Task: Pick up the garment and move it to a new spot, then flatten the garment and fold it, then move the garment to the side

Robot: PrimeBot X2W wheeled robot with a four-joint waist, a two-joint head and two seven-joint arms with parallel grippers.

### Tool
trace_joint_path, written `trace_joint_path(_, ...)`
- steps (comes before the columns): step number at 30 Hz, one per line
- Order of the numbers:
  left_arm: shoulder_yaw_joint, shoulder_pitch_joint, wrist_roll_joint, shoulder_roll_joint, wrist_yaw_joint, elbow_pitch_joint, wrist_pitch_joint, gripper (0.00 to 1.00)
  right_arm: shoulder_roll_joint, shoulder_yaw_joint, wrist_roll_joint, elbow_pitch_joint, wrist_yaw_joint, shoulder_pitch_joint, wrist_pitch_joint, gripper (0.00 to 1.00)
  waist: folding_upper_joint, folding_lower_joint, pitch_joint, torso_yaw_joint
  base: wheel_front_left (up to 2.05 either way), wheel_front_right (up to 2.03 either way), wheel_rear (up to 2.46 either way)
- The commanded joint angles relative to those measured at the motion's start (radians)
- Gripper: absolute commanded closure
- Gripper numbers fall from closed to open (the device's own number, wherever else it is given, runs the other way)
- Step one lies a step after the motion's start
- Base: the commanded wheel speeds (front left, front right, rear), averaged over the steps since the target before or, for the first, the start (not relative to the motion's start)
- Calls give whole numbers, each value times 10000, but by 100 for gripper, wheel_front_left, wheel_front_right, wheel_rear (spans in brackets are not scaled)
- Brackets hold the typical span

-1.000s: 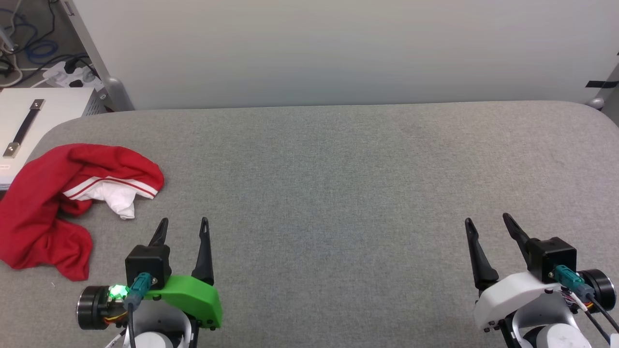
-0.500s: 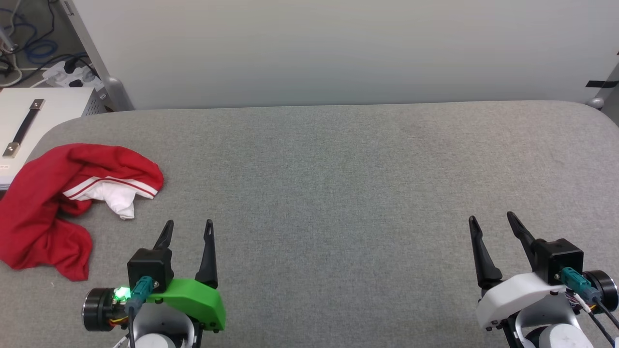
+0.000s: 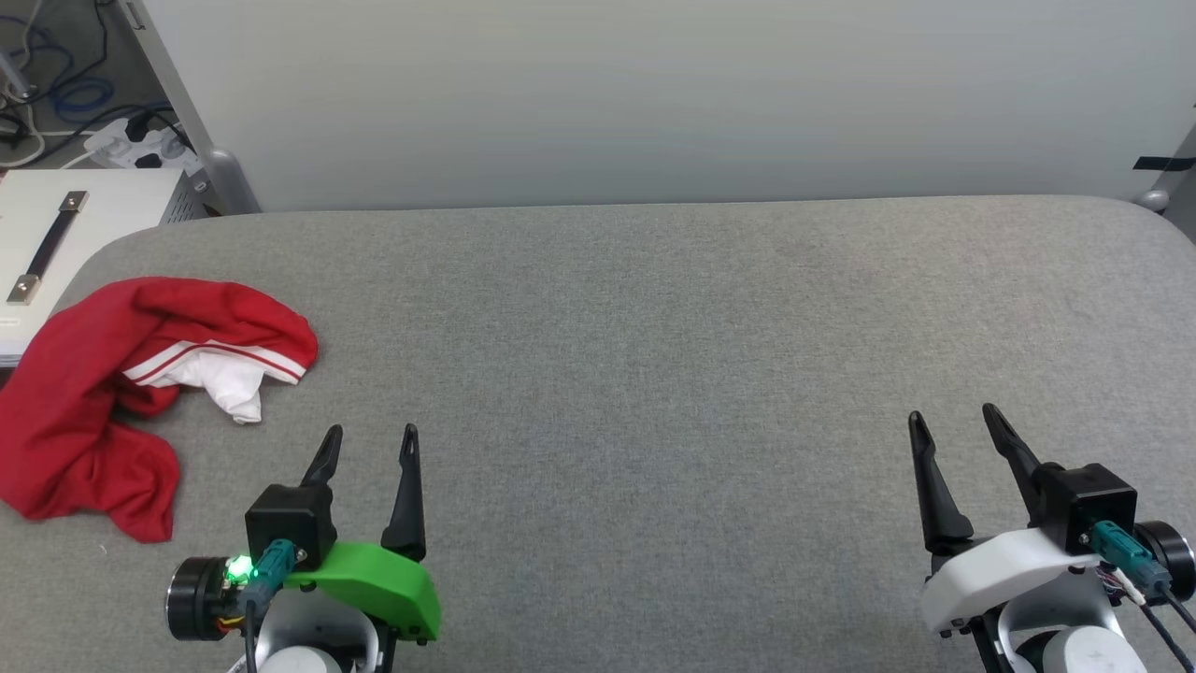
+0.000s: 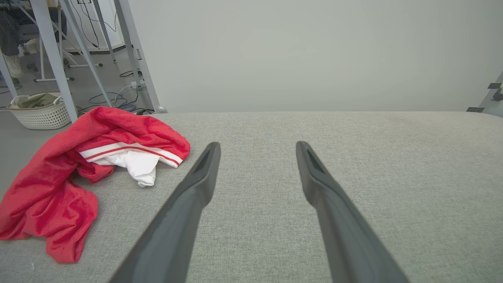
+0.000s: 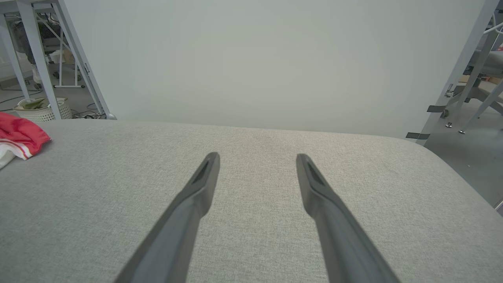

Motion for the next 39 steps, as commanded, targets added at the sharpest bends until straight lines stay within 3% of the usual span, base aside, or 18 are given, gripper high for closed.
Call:
trace_joint_path(1,-14,67,-64,-16,-73,7,-121,0,9,-5,98,-47,-3,116,-110,0,0,0,0,5,0,0,0)
trace_joint_path(39,-257,114,-658,-31,-375,384,-906,0,17,-64,477,127,-6,224,-883,0,0,0,69,217,0,0,0)
